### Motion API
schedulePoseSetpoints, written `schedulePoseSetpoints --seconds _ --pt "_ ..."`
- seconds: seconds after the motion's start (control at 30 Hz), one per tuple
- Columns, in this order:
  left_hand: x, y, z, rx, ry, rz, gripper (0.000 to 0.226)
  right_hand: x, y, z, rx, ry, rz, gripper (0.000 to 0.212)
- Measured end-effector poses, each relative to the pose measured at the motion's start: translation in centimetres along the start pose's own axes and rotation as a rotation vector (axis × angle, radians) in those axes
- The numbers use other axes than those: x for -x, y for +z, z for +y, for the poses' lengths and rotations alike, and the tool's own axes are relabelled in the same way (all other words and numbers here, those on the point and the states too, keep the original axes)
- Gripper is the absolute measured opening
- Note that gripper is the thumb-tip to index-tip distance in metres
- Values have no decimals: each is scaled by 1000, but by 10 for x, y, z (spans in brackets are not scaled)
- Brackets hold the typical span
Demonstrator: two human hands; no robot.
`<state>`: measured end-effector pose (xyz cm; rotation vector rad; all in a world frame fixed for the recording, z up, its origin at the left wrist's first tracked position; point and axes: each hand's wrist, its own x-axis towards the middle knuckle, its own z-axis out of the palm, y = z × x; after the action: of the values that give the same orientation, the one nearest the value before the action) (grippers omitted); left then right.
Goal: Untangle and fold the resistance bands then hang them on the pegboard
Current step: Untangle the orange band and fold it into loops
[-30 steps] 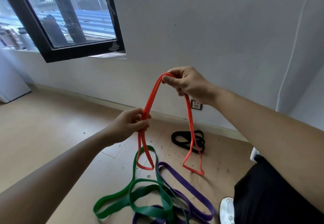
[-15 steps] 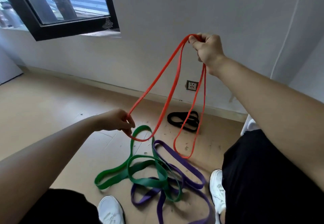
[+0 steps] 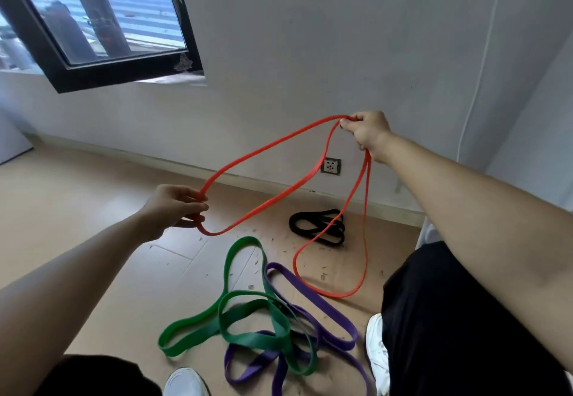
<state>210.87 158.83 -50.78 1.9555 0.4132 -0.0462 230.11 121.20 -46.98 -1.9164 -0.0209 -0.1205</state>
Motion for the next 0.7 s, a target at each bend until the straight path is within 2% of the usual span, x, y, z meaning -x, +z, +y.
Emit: schedulePoseSetpoints --seconds 0.07,0.13,0.27,0.33,0.4,0.53,0.63,0.7 --pt "-3 -3 -2 -16 16 137 17 -3 -3 3 8 20 -11 16" --pt "-4 -6 -2 -5 9 200 12 -3 -4 5 17 36 -27 16" --pt "-2 -10 -1 23 -24 100 11 -2 -3 6 8 75 -79 12" --pt "-2 -13 -4 -40 -25 63 13 1 -3 4 23 76 -136 11" --pt "-4 -16 -9 -148 -24 33 12 5 -2 0 36 50 -239 11" --pt "-3 -11 -12 -403 -22 -43 12 22 1 -21 40 -80 -462 27" --pt "-3 -3 -9 -502 19 -55 8 37 8 -44 82 -190 -665 27" --pt "-2 3 -4 -569 63 -32 11 48 16 -57 156 -259 -739 24"
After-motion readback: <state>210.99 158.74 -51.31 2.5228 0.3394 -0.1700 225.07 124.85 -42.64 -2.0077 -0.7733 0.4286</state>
